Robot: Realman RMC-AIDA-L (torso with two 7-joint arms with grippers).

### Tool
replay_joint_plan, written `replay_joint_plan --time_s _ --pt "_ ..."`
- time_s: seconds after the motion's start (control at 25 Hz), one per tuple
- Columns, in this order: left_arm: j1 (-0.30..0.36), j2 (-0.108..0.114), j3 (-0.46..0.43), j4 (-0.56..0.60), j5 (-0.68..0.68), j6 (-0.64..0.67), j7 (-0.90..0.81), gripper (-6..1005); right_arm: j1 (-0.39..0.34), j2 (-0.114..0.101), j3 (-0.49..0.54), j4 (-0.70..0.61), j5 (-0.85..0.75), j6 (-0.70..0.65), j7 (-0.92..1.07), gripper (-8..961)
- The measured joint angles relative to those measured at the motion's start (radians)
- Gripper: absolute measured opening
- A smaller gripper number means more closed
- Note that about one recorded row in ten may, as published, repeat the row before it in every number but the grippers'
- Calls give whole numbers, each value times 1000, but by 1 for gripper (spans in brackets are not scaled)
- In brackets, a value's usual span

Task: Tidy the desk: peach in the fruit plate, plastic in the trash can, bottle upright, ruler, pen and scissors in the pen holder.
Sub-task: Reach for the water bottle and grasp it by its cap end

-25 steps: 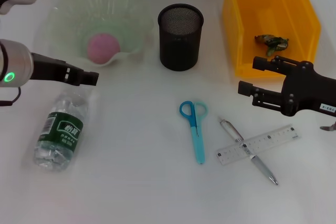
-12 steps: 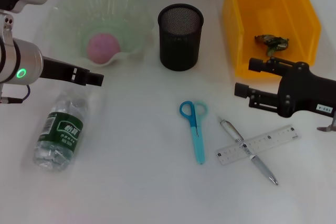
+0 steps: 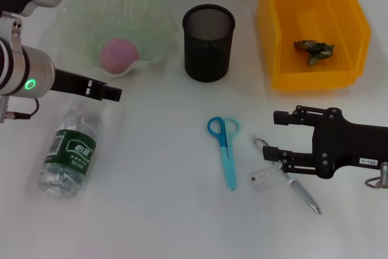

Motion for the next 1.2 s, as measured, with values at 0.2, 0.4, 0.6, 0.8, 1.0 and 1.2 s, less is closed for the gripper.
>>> replay_joint_plan --time_s 0.2,0.4,0.6,0.8,1.0,1.2 --pt "-5 1 0 -6 0 -1 0 834 1 0 2 1 -1 -4 0 726" --pt "-12 2 0 -17 0 -1 1 822 3 0 -1 2 -1 -5 6 726" --pt "-35 1 -1 -65 1 -11 1 786 3 0 -2 5 -1 -6 10 725" --pt "-43 1 -1 -73 10 -11 1 751 3 0 -6 6 -1 -8 12 725" --pt "-57 2 -12 -98 13 -4 1 716 3 0 -6 6 -1 -20 22 725" --pt "-66 3 -12 -110 24 -6 7 680 3 0 -7 6 -1 -20 25 725"
